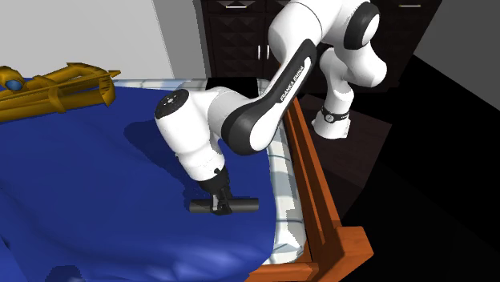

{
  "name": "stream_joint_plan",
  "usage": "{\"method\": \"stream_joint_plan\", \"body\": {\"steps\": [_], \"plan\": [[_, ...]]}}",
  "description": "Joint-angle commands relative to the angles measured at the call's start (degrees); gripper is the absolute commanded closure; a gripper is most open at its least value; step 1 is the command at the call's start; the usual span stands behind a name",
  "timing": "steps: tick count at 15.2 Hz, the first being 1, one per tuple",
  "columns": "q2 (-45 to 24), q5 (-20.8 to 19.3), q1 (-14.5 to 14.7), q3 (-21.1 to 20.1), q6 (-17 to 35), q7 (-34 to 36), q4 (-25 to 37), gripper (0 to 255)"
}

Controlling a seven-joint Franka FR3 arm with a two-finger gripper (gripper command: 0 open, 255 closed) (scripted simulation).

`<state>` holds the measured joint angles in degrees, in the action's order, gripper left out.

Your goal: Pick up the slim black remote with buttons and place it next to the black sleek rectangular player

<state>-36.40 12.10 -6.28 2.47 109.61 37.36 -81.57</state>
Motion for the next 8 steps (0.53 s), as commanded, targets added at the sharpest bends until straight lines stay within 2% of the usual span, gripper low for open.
{"method": "stream_joint_plan", "body": {"steps": [1, 8], "plan": [[-0.3, 0.1, 0.1, -0.1, 0.2, -0.1, -0.4, 255], [-0.1, 0.0, 0.1, -0.1, -0.6, 0.1, 0.2, 255]]}}
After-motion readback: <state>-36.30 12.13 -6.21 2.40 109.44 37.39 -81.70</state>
